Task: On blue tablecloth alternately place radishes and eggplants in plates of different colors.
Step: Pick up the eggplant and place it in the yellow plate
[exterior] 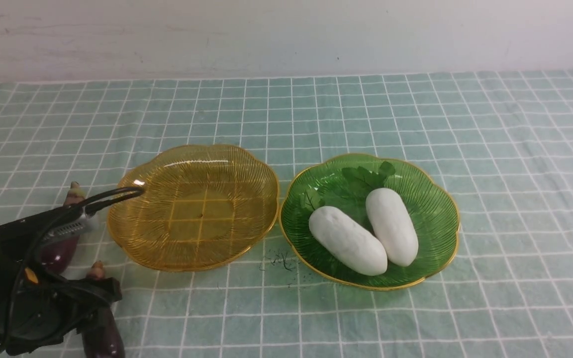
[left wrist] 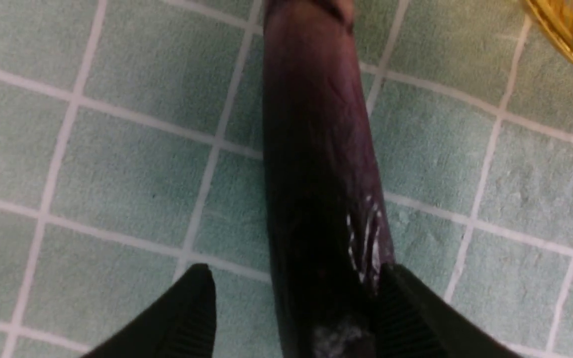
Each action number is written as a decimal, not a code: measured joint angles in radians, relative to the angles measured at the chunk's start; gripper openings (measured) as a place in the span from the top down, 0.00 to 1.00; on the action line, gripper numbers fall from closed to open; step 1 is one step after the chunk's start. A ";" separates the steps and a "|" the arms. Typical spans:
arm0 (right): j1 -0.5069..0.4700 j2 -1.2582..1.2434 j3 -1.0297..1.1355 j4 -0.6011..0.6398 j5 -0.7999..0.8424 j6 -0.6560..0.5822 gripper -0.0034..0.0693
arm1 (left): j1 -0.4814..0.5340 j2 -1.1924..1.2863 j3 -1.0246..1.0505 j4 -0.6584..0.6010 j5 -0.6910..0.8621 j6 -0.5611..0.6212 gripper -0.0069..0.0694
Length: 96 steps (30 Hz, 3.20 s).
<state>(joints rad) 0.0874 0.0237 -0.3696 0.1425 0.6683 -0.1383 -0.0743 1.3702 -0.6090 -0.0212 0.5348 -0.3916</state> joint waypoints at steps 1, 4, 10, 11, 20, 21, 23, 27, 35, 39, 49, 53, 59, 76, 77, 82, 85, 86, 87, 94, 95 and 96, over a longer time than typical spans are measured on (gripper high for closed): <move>0.000 0.000 0.000 0.000 0.000 0.000 0.97 | 0.000 0.017 -0.002 -0.008 -0.020 -0.001 0.40; 0.000 0.000 0.000 0.000 0.000 0.000 0.97 | 0.000 0.052 -0.009 -0.018 -0.057 -0.001 0.40; 0.000 0.000 0.000 0.000 0.007 0.000 0.97 | 0.000 0.138 -0.008 -0.007 -0.056 -0.003 0.42; 0.000 0.000 0.000 0.000 0.011 0.000 0.97 | 0.000 0.140 -0.011 -0.006 -0.049 0.004 0.44; 0.000 0.000 0.006 0.000 0.021 0.000 0.97 | 0.000 0.042 -0.133 0.029 0.325 0.162 0.44; 0.000 0.000 0.015 -0.001 0.020 0.000 0.97 | 0.000 0.020 -0.182 0.034 0.393 0.186 0.44; 0.000 0.000 0.023 -0.001 0.020 0.000 0.97 | 0.000 0.006 -0.249 0.034 0.459 0.218 0.44; 0.000 0.000 0.045 -0.004 -0.014 0.000 0.97 | 0.000 0.012 -0.431 -0.030 0.527 0.280 0.44; 0.000 0.000 0.050 -0.016 -0.054 0.000 0.97 | 0.000 0.191 -0.594 -0.281 0.423 0.435 0.44; 0.000 0.000 0.050 -0.016 -0.054 0.000 0.97 | 0.000 0.288 -0.627 -0.360 0.367 0.502 0.44; 0.000 0.000 0.050 -0.019 -0.054 0.000 0.97 | 0.000 0.439 -0.662 -0.460 0.289 0.614 0.13; 0.000 0.000 0.050 -0.019 -0.054 0.000 0.97 | 0.001 0.436 -0.688 -0.437 0.298 0.615 0.11; 0.000 0.000 0.050 -0.019 -0.054 0.000 0.97 | 0.046 0.390 -0.819 -0.166 0.404 0.549 0.27; 0.000 0.000 0.050 -0.019 -0.054 0.000 0.97 | 0.149 0.568 -0.847 0.124 0.567 0.324 0.42; 0.000 0.000 0.050 -0.019 -0.054 0.000 0.97 | 0.149 0.580 -0.847 0.124 0.566 0.324 0.42; 0.000 0.000 0.050 -0.021 -0.054 0.000 0.97 | 0.150 0.626 -0.850 0.180 0.573 0.324 0.42; 0.000 0.000 0.050 -0.023 -0.054 0.000 0.97 | 0.151 0.647 -0.850 0.205 0.573 0.324 0.42; 0.000 0.000 0.050 -0.023 -0.054 0.000 0.97 | 0.151 0.650 -0.850 0.212 0.576 0.324 0.42; 0.000 0.000 0.050 -0.023 -0.054 0.000 0.97 | 0.151 0.652 -0.850 0.216 0.577 0.324 0.42; 0.000 0.000 0.050 -0.023 -0.054 0.000 0.97 | 0.151 0.654 -0.859 0.233 0.592 0.324 0.47; 0.000 0.000 0.050 -0.023 -0.054 0.000 0.97 | 0.151 0.654 -0.862 0.245 0.604 0.325 0.47; 0.000 0.000 0.050 -0.023 -0.054 0.000 0.97 | 0.150 0.654 -0.865 0.265 0.624 0.328 0.47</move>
<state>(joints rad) 0.0874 0.0237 -0.3193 0.1192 0.6147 -0.1383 0.0757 2.0247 -1.4740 0.2435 1.1592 -0.0637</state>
